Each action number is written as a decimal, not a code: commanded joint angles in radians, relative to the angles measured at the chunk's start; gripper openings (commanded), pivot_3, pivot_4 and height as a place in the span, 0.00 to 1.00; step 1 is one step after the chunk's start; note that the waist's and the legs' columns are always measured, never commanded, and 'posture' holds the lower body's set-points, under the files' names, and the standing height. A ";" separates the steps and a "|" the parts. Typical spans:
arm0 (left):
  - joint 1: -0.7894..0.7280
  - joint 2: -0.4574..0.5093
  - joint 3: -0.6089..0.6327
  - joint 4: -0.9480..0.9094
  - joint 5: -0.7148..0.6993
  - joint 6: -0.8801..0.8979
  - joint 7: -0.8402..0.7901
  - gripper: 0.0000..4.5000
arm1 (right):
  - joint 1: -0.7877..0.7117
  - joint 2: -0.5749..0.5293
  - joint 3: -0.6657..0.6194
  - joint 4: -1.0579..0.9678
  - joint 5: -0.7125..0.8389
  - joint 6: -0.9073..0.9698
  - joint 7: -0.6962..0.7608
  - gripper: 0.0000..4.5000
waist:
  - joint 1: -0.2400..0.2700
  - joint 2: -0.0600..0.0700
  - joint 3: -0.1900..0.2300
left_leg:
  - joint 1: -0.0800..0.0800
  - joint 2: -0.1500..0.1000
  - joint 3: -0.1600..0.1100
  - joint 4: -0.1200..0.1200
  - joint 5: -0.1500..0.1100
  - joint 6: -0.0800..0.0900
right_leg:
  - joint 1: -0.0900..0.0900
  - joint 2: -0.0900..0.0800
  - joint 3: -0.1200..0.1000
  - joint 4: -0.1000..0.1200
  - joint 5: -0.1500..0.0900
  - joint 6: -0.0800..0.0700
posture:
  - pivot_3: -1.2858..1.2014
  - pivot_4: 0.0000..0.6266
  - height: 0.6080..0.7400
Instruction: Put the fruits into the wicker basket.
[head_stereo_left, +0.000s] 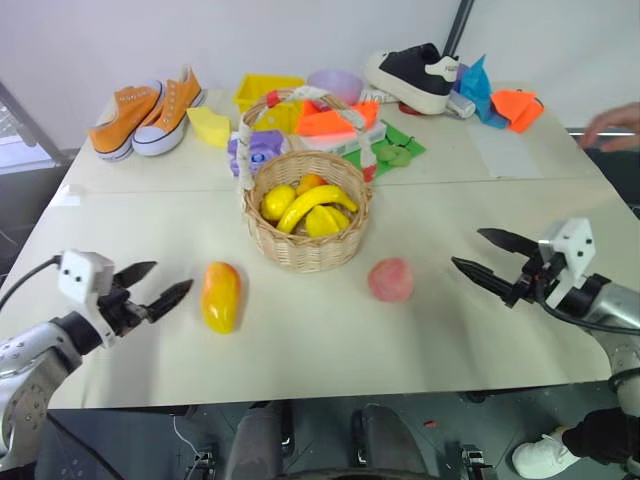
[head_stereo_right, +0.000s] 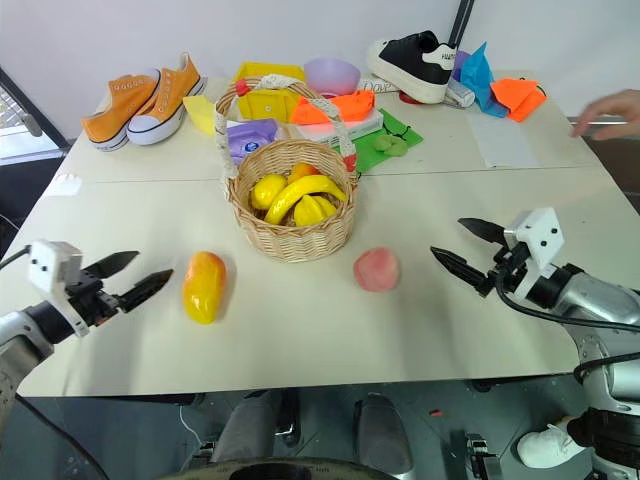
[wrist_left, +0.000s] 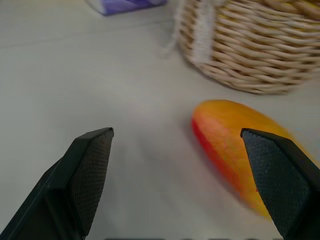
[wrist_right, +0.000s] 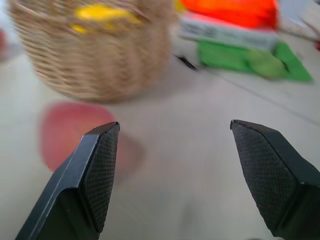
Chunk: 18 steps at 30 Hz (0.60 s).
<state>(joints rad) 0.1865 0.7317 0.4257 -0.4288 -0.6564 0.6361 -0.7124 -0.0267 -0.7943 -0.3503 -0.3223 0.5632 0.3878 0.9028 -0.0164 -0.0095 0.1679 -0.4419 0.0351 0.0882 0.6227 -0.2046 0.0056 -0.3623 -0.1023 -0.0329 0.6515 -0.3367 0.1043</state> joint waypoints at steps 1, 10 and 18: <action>-0.027 0.026 -0.046 -0.065 -0.019 0.079 0.029 0.97 | -0.038 -0.024 0.016 -0.104 0.059 0.055 0.002 0.83 | 0.001 0.000 0.000 | 0.000 0.000 0.000 0.000 0.000 0.000 | 0.000 0.000 0.000 0.000 0.000 0.000 | 0.52 0.24 0.95; -0.209 0.012 -0.247 -0.147 -0.001 0.385 0.241 0.97 | -0.048 0.011 0.155 -0.246 0.076 0.087 0.000 0.83 | 0.004 -0.001 0.000 | 0.000 -0.001 0.000 0.001 0.002 0.003 | 0.001 0.000 0.000 -0.001 0.000 0.001 | 0.52 0.24 0.95; -0.267 -0.032 -0.279 -0.145 0.016 0.511 0.349 0.97 | -0.033 0.022 0.184 -0.270 0.074 0.063 0.008 0.83 | 0.005 -0.001 0.000 | 0.000 -0.001 -0.001 0.002 0.002 0.003 | 0.002 0.001 -0.001 -0.001 0.001 0.003 | 0.52 0.24 0.95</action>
<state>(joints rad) -0.0784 0.7066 0.1328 -0.5669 -0.6484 1.1431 -0.3796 -0.0594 -0.7814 -0.1585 -0.5611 0.6236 0.4725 0.9075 -0.0113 -0.0102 0.1681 -0.4415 0.0340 0.0870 0.6253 -0.2028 0.0090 -0.3592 -0.1011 -0.0337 0.6509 -0.3352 0.1072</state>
